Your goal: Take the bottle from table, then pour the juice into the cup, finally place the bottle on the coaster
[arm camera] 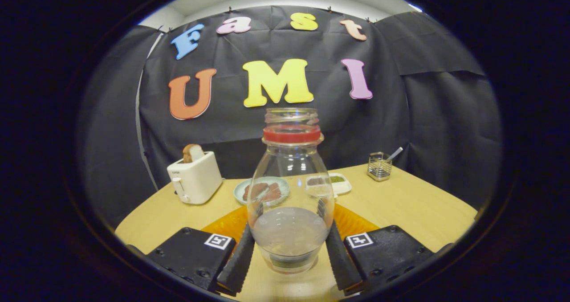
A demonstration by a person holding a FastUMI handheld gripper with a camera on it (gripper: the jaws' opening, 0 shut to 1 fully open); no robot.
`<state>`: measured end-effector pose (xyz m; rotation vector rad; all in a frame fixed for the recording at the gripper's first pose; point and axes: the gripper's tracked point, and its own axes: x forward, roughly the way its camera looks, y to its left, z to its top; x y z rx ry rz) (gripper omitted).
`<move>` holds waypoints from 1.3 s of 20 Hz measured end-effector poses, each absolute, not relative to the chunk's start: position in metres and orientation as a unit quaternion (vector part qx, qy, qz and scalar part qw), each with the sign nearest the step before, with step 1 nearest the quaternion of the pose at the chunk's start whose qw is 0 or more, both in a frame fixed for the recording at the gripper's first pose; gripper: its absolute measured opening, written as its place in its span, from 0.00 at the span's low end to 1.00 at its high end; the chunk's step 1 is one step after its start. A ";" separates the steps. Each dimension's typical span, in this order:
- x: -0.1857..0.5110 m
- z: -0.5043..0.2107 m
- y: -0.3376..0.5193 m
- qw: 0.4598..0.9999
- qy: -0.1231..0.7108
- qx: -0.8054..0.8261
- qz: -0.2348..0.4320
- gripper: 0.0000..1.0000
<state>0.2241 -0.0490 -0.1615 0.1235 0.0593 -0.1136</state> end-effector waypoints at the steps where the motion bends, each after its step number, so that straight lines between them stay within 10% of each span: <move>1: 0.230 -0.166 -0.049 0.996 0.028 0.061 -0.055 0.79; 23: 0.258 -0.214 -0.050 0.997 0.055 0.030 -0.032 0.86; 26: 0.249 -0.203 -0.050 0.998 0.046 0.035 -0.029 0.99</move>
